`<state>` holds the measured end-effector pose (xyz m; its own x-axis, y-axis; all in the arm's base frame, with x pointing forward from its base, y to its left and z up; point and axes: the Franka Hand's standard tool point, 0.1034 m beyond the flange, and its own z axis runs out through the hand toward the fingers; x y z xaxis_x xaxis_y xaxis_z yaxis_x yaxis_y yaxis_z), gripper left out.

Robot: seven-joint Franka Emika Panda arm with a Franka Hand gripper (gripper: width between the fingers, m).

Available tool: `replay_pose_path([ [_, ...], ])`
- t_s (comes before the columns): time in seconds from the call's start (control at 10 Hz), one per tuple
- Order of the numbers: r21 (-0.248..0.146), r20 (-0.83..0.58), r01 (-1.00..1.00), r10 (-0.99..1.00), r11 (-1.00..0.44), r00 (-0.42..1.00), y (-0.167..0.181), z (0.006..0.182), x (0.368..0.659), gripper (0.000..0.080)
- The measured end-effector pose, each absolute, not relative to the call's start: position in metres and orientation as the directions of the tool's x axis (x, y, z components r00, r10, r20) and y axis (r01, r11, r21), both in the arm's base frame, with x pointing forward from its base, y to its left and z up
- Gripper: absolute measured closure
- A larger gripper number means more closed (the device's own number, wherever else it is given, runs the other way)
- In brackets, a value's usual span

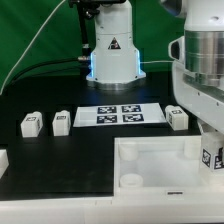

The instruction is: Assemble one leg

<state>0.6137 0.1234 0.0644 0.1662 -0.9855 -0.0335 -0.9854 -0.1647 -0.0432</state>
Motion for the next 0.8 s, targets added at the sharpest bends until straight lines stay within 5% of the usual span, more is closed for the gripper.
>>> replay_pose_path([
  [0.1, -0.044, -0.033, -0.980, -0.980, -0.196, 0.198, 0.1238, 0.0640, 0.6133, 0.0506],
  [0.3, -0.043, -0.041, -0.981, -0.981, -0.187, 0.188, 0.1255, 0.0630, 0.6124, 0.0214],
  [0.6, -0.043, -0.039, -0.971, -0.971, -0.234, 0.236, 0.1287, 0.0619, 0.6109, 0.0154],
  [0.8, -0.048, -0.029, -0.894, -0.894, -0.445, 0.446, 0.1263, 0.0637, 0.6128, 0.0150],
])
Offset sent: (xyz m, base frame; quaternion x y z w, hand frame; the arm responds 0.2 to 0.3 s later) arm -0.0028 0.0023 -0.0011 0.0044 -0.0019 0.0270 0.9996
